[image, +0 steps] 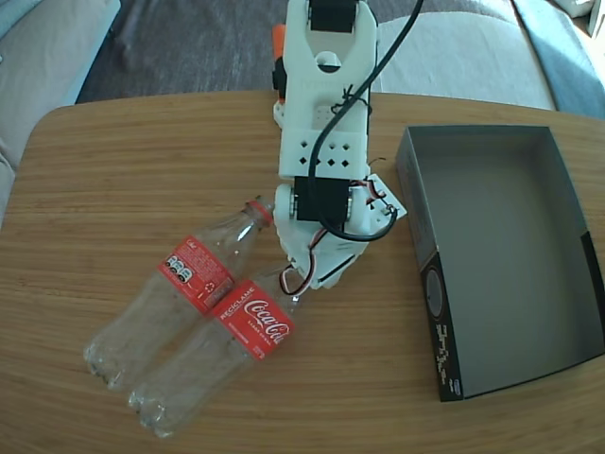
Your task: Grasp the bottles and put them in the box.
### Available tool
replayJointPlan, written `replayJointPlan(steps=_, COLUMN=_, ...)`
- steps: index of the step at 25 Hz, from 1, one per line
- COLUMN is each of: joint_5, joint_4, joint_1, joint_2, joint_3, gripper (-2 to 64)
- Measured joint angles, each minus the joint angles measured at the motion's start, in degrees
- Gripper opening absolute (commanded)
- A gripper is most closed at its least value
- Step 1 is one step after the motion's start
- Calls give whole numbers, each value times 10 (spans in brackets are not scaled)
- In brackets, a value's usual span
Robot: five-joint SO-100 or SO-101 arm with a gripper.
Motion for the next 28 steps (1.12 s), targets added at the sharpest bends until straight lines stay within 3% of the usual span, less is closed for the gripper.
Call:
replayJointPlan(steps=4, joint_5=1, joint_4=0, joint_1=0, joint_2=0, joint_3=0, gripper=154)
replayJointPlan(steps=17, joint_5=2, joint_4=-1, joint_1=0, joint_2=0, joint_3=0, gripper=22)
replayJointPlan(steps=28, joint_5=2, joint_4=-1, joint_1=0, joint_2=0, joint_3=-1, gripper=16)
